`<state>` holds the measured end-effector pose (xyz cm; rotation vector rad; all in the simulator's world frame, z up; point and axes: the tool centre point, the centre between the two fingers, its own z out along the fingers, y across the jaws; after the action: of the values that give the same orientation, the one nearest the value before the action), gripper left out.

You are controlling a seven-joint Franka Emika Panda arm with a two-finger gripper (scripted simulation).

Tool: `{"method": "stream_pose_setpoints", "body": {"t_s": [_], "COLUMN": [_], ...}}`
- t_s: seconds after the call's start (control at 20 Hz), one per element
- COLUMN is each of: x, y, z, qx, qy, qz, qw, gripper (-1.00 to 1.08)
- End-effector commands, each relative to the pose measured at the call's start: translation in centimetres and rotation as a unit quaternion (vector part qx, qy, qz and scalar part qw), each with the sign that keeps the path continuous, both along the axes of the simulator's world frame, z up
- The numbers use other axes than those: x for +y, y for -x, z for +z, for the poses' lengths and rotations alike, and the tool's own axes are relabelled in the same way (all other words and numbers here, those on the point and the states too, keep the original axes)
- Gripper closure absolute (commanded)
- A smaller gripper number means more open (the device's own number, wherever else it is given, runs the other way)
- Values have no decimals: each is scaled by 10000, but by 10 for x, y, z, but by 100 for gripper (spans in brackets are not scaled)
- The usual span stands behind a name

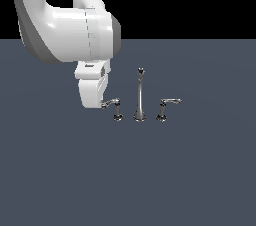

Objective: Turn on the faucet by rotating a designated handle.

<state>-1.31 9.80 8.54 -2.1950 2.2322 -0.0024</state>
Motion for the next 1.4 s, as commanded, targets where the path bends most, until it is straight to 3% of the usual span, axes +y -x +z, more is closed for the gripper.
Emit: {"method": "stream_pose_setpoints", "body": {"t_s": [0.0, 0.25, 0.85, 0.9, 0.95, 1.35], "x": [-10, -4, -55, -55, -29, -85], "y": [10, 17, 41, 41, 41, 28], "z": [0, 0, 0, 0, 0, 0], "qx": [36, 33, 44, 44, 39, 43], "qy": [29, 11, 32, 32, -12, 22], "qz": [-52, 6, -49, -49, 154, -3], "qw": [10000, 10000, 10000, 10000, 9999, 10000], "gripper": [108, 108, 108, 108, 108, 108]}}
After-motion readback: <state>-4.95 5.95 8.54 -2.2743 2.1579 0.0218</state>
